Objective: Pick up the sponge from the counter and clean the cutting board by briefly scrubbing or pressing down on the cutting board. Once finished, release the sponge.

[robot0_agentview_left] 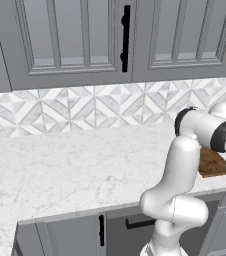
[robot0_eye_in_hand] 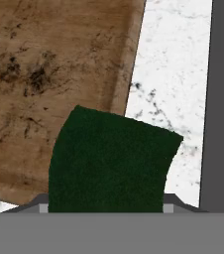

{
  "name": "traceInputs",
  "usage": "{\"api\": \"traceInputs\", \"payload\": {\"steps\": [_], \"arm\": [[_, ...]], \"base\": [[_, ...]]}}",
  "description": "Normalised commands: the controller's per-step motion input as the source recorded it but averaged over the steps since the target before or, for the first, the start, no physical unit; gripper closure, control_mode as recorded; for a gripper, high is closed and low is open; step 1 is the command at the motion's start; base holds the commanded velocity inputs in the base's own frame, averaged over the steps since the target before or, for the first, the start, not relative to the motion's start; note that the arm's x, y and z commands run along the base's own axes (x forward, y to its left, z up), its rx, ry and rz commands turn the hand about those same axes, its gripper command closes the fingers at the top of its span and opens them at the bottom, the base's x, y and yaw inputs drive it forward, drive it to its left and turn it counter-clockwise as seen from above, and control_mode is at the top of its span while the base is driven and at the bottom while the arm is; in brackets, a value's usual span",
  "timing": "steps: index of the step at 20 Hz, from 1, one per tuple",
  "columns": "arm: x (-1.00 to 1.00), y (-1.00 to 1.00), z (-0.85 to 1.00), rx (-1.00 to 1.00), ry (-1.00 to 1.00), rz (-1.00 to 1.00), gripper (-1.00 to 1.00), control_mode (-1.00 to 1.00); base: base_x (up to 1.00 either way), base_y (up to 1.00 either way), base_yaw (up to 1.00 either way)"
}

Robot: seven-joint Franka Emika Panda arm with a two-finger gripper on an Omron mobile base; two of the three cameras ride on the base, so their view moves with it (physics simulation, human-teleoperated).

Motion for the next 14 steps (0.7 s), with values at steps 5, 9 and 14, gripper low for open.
{"api": "traceInputs", "payload": {"steps": [5, 9, 14], "arm": [[-0.09, 0.04, 0.48, 0.0, -0.01, -0.01, 1.0, -1.0], [0.03, 0.58, 0.33, 0.0, 0.0, -0.03, 1.0, -1.0], [0.25, 1.0, 0.1, 0.0, 0.0, 0.0, 1.0, -1.0]], "base": [[0.0, 0.0, 0.0], [0.0, 0.0, 0.0], [0.0, 0.0, 0.0]]}}
